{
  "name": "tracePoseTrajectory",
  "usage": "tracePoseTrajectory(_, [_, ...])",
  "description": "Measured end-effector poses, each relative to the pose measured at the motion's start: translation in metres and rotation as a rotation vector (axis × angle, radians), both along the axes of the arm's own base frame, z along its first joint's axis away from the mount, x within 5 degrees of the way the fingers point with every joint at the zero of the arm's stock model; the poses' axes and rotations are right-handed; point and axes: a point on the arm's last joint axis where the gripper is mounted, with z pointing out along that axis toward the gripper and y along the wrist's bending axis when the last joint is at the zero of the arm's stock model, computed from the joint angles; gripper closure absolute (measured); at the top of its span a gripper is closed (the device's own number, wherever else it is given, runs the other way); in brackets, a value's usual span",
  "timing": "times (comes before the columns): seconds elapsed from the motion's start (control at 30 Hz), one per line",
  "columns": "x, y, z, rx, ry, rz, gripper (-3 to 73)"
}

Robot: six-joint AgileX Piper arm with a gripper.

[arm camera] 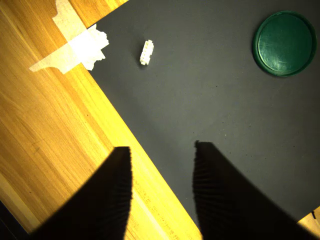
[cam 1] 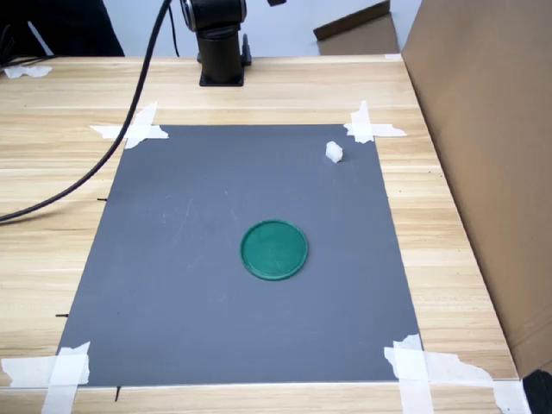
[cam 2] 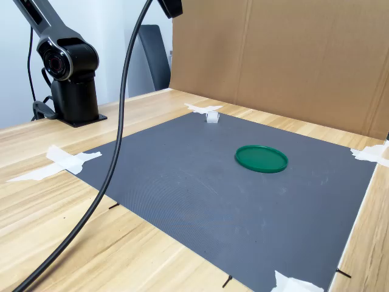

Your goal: Grasp a white terminal and put it in the green lid.

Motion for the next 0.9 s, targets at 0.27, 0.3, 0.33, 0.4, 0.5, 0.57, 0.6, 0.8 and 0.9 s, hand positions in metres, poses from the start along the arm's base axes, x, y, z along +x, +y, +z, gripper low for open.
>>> tracePoseTrajectory(0.27, [0.015, 0.014, 0.019, 0.042, -0.01, 0.015, 10.7])
tracePoseTrajectory(0.3, [0.018, 0.016, 0.023, 0.052, -0.006, 0.008, 10.7])
tracePoseTrajectory(0.33, [0.026, 0.02, 0.03, 0.066, 0.001, 0.003, 10.7])
tracePoseTrajectory(0.4, [0.038, 0.027, 0.035, 0.079, 0.009, 0.002, 10.7])
tracePoseTrajectory(0.5, [0.066, 0.04, 0.033, 0.086, 0.06, -0.034, 10.7])
tracePoseTrajectory(0.57, [0.074, 0.044, 0.03, 0.085, 0.08, -0.046, 10.7])
tracePoseTrajectory(0.6, [0.077, 0.046, 0.028, 0.083, 0.09, -0.049, 10.7])
tracePoseTrajectory(0.8, [0.088, 0.067, 0.007, -0.048, 0.094, 0.115, 11.4])
tracePoseTrajectory(0.9, [0.081, 0.078, 0.007, -0.057, 0.092, 0.15, 11.8])
